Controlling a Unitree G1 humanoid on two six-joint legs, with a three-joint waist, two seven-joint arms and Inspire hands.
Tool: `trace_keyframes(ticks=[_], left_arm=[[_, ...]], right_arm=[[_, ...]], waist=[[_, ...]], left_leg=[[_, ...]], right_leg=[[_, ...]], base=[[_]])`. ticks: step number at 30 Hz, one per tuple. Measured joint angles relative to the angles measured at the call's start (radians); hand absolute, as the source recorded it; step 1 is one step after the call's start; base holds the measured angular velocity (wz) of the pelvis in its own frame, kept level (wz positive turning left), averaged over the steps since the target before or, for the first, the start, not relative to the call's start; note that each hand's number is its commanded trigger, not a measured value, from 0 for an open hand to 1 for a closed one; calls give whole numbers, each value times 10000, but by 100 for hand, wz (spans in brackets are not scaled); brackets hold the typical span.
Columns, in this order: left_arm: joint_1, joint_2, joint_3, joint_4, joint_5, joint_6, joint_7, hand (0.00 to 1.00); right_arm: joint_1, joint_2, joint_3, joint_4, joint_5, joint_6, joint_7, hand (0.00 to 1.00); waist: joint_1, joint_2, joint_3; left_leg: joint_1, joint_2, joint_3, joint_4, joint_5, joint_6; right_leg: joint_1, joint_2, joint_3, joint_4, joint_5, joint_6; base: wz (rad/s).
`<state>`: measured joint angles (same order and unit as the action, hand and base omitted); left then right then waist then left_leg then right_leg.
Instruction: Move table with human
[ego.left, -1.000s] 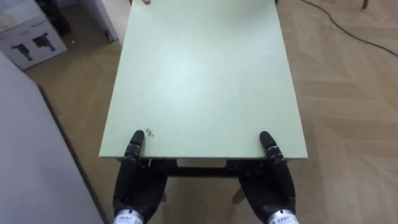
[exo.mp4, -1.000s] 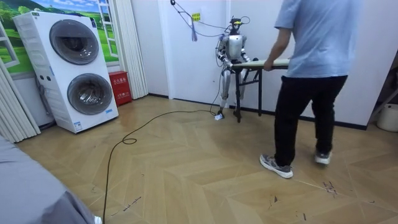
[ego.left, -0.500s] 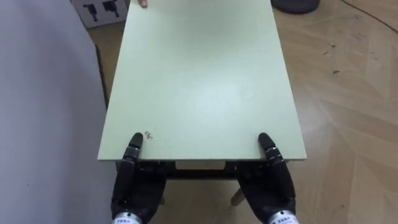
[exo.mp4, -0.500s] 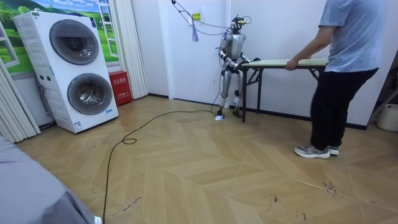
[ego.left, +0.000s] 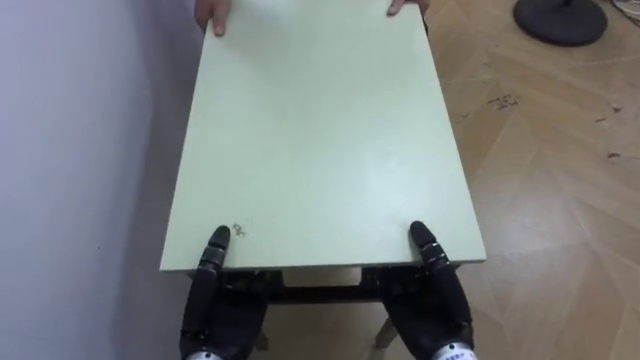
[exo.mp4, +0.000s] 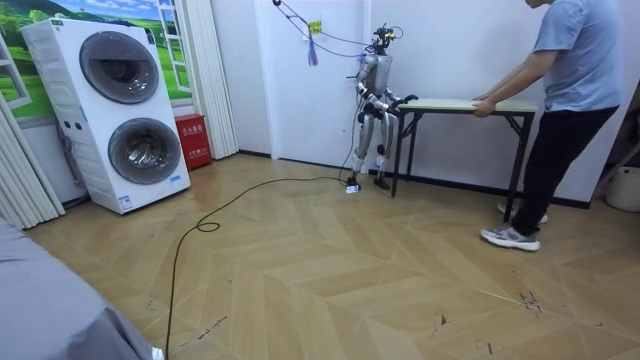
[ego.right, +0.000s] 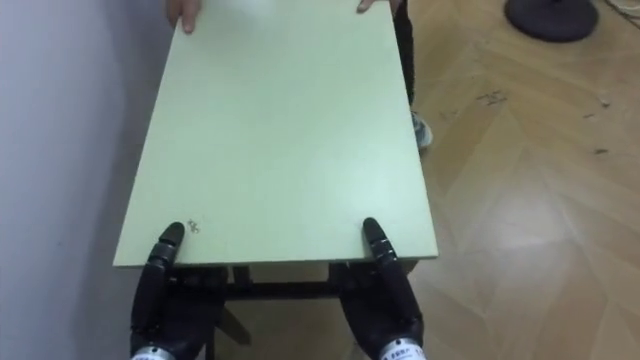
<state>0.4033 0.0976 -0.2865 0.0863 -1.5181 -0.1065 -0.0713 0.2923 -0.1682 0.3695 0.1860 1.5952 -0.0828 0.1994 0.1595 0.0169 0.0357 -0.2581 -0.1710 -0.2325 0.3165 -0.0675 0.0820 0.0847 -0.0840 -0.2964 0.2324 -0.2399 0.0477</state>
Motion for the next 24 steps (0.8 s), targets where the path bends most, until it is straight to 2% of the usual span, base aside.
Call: trace_keyframes(ticks=[1, 2, 3, 4, 5, 6, 7, 8, 9, 16, 20, 24], left_arm=[[14, -15, -5, 35, 0, 0, 0, 100], [59, -28, -8, 78, 0, 0, 2, 100], [73, -27, -13, 127, -1, 3, 4, 100], [77, -26, -14, 158, -2, 6, 7, 100], [79, -66, -26, 265, -7, 26, 7, 100], [136, -92, -28, 318, -10, 93, 3, 100], [141, -89, -27, 341, -10, 136, -4, 100], [130, -85, -27, 432, -9, 187, -86, 100], [115, -83, -27, 578, -9, 221, -211, 100], [102, -76, -28, 1324, 89, 367, -665, 100], [134, -71, 25, 1543, 420, 591, -870, 100], [31, -73, 122, 2048, 1205, 645, -1439, 100]], right_arm=[[1, 3, -18, 9, -103, 0, -20, 100], [-3, 16, -45, 22, -232, 12, -47, 100], [4, 27, -93, 23, -300, 87, -89, 100], [8, 23, -98, 22, -330, 109, -119, 100], [27, 6, -110, 35, -362, 113, -168, 100], [72, -32, -118, 37, -426, 109, -183, 100], [71, -44, -131, 43, -438, 106, -183, 100], [71, -35, -169, 83, -492, 105, -182, 100], [73, -47, -184, 134, -494, 108, -173, 100], [58, 23, -207, 828, -617, 180, 124, 100], [40, 164, -408, 1244, -650, 270, 349, 100], [-122, 272, -587, 1681, -703, 441, 572, 100]], waist=[[-1, 22, 2], [-2, 53, 0], [-20, 70, 8], [-27, 71, 9], [-87, 118, -6], [-227, 152, -40], [-303, 162, -33], [-439, 158, -35], [-439, 136, -43], [-438, 100, -53], [-442, 49, -76], [-445, -28, -93]], left_leg=[[5, -10, -33, 1, 4, 7], [8, -19, -161, 0, 10, 16], [6, -21, -247, 4, 18, 16], [5, -24, -259, -3, 22, 10], [29, -59, -249, -6, 27, -1], [37, 14, 241, -106, 59, 26], [19, 144, 758, -177, 83, 68], [-35, 426, 1826, -318, 116, 165], [-33, 542, 2283, -419, 115, 243], [552, 429, 2302, -845, 131, 385], [782, 414, 2416, -977, 138, 400], [867, 439, 2473, -987, 139, 401]], right_leg=[[-32, 0, 115, 72, -17, -10], [-161, 22, 521, 200, -108, -58], [-345, 178, 1086, 117, -267, -131], [-473, 269, 1291, -94, -283, -157], [-739, 361, 1338, -215, -121, -480], [-707, 218, 1063, -128, -128, -444], [-668, 184, 907, -122, -129, -446], [-649, 177, 753, -110, -143, -442], [-649, 181, 734, -117, -162, -431], [-293, 135, 746, -116, -112, -327], [-147, 103, 741, -109, -108, -319], [-89, 104, 750, -114, -107, -318]], base=[[11], [11], [12], [18], [30], [35], [46], [34], [23], [-1], [-4], [-5]])
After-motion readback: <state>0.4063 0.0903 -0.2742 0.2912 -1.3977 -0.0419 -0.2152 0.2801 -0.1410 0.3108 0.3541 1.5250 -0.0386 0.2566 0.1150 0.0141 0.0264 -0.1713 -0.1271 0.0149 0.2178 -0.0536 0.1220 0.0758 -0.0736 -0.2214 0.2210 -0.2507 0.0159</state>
